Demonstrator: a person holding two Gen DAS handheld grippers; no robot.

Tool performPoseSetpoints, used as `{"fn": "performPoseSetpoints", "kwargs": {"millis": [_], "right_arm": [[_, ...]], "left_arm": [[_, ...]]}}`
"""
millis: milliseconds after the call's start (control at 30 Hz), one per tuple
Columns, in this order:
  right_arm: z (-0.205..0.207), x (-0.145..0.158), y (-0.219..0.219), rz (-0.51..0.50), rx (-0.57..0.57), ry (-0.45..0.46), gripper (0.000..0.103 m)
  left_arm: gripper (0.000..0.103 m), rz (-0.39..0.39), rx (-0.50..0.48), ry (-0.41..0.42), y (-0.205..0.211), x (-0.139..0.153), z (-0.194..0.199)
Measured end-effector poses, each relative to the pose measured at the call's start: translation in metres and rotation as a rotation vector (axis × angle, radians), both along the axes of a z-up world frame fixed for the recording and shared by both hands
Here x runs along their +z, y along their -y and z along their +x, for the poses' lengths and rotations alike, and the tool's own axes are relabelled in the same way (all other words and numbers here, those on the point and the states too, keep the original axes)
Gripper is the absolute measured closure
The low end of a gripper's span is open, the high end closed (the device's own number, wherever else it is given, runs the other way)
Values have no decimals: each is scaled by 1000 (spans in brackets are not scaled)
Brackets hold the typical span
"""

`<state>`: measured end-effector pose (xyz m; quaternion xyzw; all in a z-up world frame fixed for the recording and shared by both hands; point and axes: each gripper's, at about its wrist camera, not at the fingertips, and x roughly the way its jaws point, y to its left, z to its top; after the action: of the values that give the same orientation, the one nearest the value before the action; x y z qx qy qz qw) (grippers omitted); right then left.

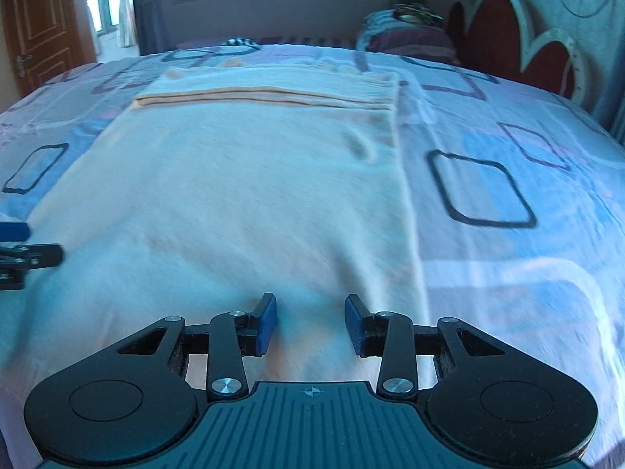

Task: Fold small clothes
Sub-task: 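Move both open tools to the ribbed hem of the cream sweater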

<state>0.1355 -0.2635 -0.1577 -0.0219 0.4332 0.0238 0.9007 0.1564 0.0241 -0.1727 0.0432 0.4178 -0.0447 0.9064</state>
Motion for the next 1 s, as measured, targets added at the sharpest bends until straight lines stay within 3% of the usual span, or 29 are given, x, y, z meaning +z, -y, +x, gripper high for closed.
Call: {"fn": "performPoseSetpoints", "kwargs": {"millis": [200, 433, 867, 933, 1000], "right_arm": [[-24, 16, -16, 65, 13, 35, 66], [-34, 10, -54, 90, 79, 3, 66], [-64, 4, -12, 19, -33, -9, 65], [-67, 5, -7, 17, -53, -6, 60], [-70, 7, -3, 6, -76, 3, 39]], "left_arm": [[35, -55, -24, 0, 11, 13, -18], [35, -36, -73, -15, 30, 8, -30], [26, -14, -43, -21, 12, 1, -45], [23, -14, -32, -20, 8, 1, -48], [22, -21, -20, -23, 1, 2, -52]]}}
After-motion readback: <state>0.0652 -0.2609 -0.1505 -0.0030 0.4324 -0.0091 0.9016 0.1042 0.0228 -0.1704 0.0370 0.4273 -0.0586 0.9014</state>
